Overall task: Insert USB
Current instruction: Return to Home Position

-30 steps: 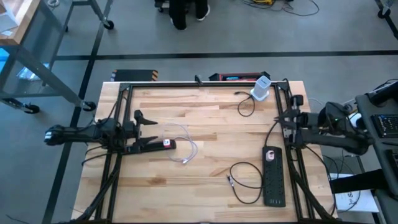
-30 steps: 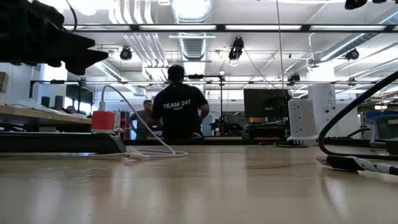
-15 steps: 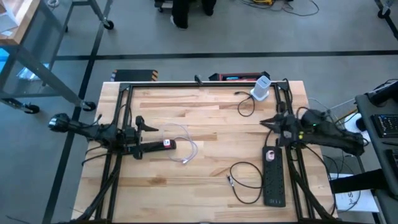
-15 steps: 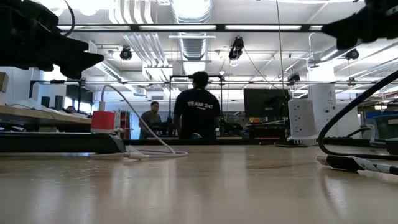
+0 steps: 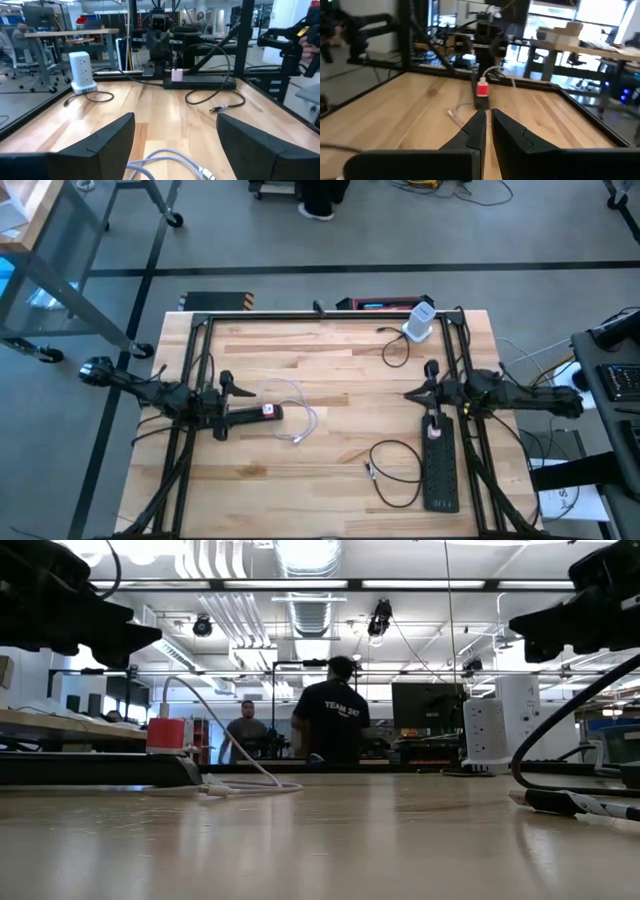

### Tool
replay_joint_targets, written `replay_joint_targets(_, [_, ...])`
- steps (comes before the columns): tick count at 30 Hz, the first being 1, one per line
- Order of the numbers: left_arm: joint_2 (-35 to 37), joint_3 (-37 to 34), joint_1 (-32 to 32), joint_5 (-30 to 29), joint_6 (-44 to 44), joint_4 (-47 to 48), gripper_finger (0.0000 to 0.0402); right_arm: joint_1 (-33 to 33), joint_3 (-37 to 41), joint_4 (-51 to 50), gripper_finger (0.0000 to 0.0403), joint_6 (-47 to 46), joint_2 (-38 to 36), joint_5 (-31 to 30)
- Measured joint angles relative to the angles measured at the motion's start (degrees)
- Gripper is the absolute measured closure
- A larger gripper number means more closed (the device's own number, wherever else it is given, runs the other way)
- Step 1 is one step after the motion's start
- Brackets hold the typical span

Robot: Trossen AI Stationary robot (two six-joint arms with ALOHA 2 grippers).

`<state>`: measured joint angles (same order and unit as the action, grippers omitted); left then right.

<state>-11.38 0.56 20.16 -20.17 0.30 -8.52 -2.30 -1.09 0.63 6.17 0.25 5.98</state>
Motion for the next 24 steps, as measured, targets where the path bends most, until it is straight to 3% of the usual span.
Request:
replay_joint_targets(21, [-3.7, 0.0, 0.0, 1.4, -1.1, -2.7, 0.0116, 5.0, 0.3, 0.4, 0.0384, 5.7, 2.4, -0.2])
replay_joint_targets(24, [-3.2, 0.0, 0.0, 4.7, -0.6, -4.1, 0.0114, 5.0, 0.4, 0.7, 0.0384, 6.4, 2.3, -0.2])
